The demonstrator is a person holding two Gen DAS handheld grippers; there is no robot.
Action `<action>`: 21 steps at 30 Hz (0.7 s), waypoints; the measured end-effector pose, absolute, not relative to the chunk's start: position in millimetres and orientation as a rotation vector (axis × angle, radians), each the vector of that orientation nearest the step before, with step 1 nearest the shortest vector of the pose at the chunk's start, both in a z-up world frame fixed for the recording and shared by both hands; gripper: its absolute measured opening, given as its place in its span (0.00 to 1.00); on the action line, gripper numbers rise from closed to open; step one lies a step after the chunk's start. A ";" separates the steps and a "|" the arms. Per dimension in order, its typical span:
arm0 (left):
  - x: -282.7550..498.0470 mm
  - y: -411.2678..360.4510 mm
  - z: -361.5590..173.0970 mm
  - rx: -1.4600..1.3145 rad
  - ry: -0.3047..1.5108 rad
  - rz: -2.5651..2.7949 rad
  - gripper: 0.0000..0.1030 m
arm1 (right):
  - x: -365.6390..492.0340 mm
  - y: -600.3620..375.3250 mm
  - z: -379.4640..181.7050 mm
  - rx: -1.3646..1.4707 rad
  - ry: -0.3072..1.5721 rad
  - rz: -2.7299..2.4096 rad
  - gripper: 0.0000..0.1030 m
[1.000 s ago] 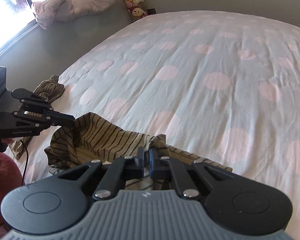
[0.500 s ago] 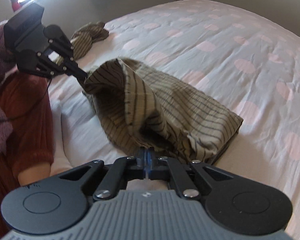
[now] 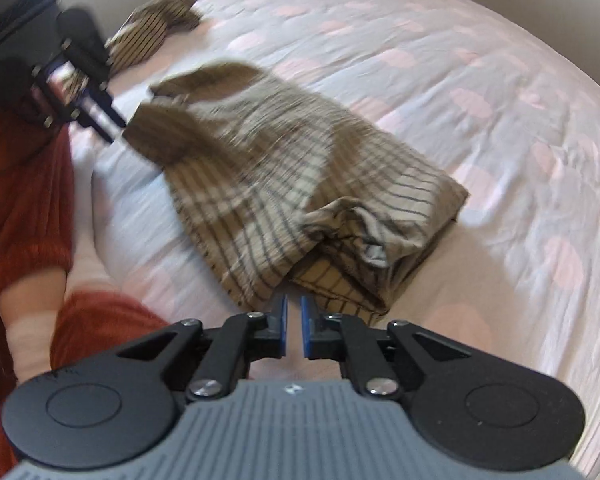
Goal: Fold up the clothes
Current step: 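Pinch the shirt with the right tool and fold it over the bundle, then pinch the folded shirt edge with the left tool and tuck it under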
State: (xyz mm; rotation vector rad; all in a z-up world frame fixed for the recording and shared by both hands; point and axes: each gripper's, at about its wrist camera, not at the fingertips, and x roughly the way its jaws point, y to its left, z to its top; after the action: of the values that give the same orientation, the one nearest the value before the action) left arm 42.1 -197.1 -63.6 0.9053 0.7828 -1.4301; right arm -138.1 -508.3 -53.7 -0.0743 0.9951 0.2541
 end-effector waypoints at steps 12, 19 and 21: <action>65.0 -205.0 -55.7 0.806 0.688 -1.205 0.30 | -121.7 -510.4 -47.8 0.005 0.924 0.085 0.37; 119.5 -187.8 -58.1 0.476 0.905 -0.998 0.30 | -115.7 -530.9 -46.2 0.131 0.903 -0.066 0.37; 125.3 -187.7 -63.1 0.436 0.965 -0.991 0.30 | -114.3 -525.2 -50.4 0.094 0.914 -0.066 0.37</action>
State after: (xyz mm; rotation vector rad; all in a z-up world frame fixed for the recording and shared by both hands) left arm 125.3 -187.7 -63.1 0.4365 0.9652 -0.9912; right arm -114.3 -525.2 -50.4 0.0943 0.9135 -0.0662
